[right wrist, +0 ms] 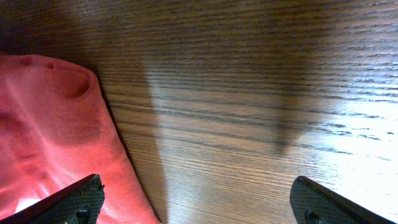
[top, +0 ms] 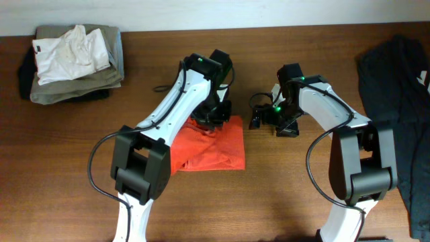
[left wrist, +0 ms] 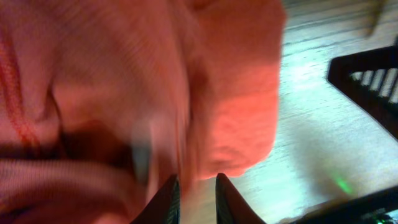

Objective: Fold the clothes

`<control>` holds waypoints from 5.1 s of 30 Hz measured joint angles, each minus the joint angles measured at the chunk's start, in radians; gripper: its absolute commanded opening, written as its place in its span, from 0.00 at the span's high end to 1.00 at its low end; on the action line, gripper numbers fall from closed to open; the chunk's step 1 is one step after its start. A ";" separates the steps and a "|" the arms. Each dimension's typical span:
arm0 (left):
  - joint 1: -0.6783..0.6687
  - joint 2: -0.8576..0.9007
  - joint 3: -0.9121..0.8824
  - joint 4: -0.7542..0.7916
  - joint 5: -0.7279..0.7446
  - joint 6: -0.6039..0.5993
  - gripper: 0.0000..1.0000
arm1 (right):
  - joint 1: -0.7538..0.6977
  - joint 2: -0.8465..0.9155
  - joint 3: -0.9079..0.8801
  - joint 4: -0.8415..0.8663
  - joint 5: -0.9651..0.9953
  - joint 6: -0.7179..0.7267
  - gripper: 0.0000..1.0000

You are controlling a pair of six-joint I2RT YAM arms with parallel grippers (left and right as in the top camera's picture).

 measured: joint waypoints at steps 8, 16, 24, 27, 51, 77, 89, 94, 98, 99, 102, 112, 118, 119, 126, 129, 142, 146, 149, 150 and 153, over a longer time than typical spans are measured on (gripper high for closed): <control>-0.011 0.000 0.001 0.067 0.072 0.013 0.95 | 0.000 0.000 0.000 0.000 -0.004 0.000 0.01; 0.238 -0.176 0.206 -0.117 -0.052 0.076 0.38 | 0.000 0.000 0.000 0.015 -0.012 0.000 0.01; 0.205 -0.169 -0.121 0.000 0.006 0.174 0.20 | 0.000 0.000 0.000 0.029 -0.052 0.004 0.01; 0.206 -0.168 -0.271 0.034 0.052 0.190 0.20 | 0.000 0.000 -0.001 0.029 -0.052 0.004 0.01; 0.016 -0.211 -0.323 0.208 0.472 0.357 0.35 | -0.110 0.010 0.135 -0.153 -0.056 -0.019 0.01; 0.477 -0.310 -0.374 0.242 0.061 0.216 0.01 | 0.272 0.127 0.243 -0.053 0.021 -0.152 0.86; 0.477 -0.310 -0.375 0.242 0.058 0.216 0.01 | 0.272 0.131 0.389 -0.238 0.172 -0.075 0.96; 0.477 -0.310 -0.375 0.241 0.043 0.216 0.01 | 0.273 0.131 0.481 -0.352 0.277 -0.068 0.96; 0.477 -0.310 -0.375 0.241 0.039 0.216 0.01 | 0.262 0.131 0.454 -0.345 0.343 -0.052 0.96; 0.477 -0.310 -0.375 0.241 0.039 0.216 0.01 | 0.253 0.131 0.435 -0.328 0.350 -0.052 0.96; 0.477 -0.310 -0.375 0.240 0.036 0.216 0.01 | 0.214 0.131 0.351 -0.280 0.359 -0.051 0.96; 0.477 -0.310 -0.375 0.241 0.036 0.216 0.01 | 0.103 0.131 0.154 -0.267 0.366 0.004 0.79; 0.477 -0.310 -0.375 0.241 0.036 0.216 0.01 | -0.035 0.096 0.309 -0.529 0.385 0.022 0.32; 0.477 -0.310 -0.375 0.241 0.036 0.216 0.01 | -0.046 0.069 0.351 -0.558 0.385 0.014 0.19; 0.477 -0.310 -0.375 0.241 0.036 0.216 0.01 | -0.016 0.048 0.383 -0.388 0.073 -0.122 0.16; 0.477 -0.310 -0.375 0.240 0.036 0.216 0.01 | 0.028 0.054 0.295 -0.252 -0.035 -0.135 0.30; 0.477 -0.310 -0.376 0.238 0.036 0.216 0.01 | 0.045 0.075 0.165 -0.108 -0.048 -0.051 0.29; 0.477 -0.310 -0.376 0.238 0.036 0.216 0.01 | 0.045 0.077 0.165 -0.090 -0.003 -0.024 0.43; 0.477 -0.310 -0.376 0.238 0.035 0.216 0.01 | 0.045 0.084 0.165 -0.070 0.044 0.016 0.70; 0.477 -0.310 -0.376 0.238 0.036 0.216 0.01 | 0.045 0.087 0.165 -0.063 0.048 0.029 0.76; 0.477 -0.310 -0.376 0.237 0.036 0.216 0.01 | 0.045 0.091 0.165 -0.049 0.061 0.049 0.95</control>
